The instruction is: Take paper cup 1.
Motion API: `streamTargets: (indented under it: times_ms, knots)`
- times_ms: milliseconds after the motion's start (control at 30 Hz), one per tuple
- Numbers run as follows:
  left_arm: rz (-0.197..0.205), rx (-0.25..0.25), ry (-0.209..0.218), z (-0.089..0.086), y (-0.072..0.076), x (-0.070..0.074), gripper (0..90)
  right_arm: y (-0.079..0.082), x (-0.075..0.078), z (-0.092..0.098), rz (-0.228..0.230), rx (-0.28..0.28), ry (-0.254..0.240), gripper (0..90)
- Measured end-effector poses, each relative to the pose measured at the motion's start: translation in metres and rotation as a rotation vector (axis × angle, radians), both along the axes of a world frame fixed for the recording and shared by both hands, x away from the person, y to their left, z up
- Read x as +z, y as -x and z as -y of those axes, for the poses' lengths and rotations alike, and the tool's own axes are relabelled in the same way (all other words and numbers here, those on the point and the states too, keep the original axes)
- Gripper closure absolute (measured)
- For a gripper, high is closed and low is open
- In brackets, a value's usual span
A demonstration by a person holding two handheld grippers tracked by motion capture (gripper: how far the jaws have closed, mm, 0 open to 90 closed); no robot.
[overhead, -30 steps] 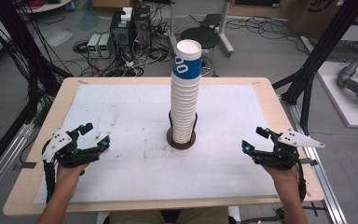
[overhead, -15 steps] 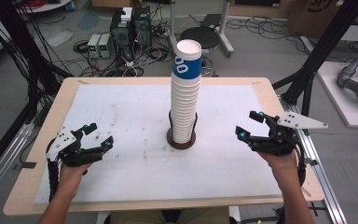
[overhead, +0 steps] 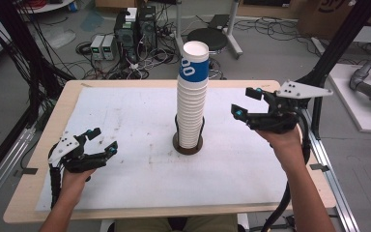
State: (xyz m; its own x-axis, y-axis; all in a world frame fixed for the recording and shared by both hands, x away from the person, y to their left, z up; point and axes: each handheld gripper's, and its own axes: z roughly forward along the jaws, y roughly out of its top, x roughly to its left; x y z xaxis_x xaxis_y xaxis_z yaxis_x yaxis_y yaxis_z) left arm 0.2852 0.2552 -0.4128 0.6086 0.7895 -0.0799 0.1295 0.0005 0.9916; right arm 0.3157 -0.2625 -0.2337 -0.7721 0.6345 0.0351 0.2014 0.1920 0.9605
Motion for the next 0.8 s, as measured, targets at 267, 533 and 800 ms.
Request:
streamTargets:
  times_ms: [267, 533, 800]
  knots:
    - [-0.004, -0.012, 0.004, 0.003, -0.001, -0.001, 15.6, -0.021, 0.029, -0.025, -0.003, 0.043, 0.033, 20.4]
    - [-0.008, -0.037, 0.015, 0.005, -0.001, -0.001, 15.6, -0.045, 0.054, -0.05, -0.013, 0.074, 0.029, 20.5]
    - [-0.012, -0.048, 0.017, 0.006, -0.002, -0.001, 15.6, -0.06, 0.076, -0.074, -0.03, 0.11, 0.059, 20.4]
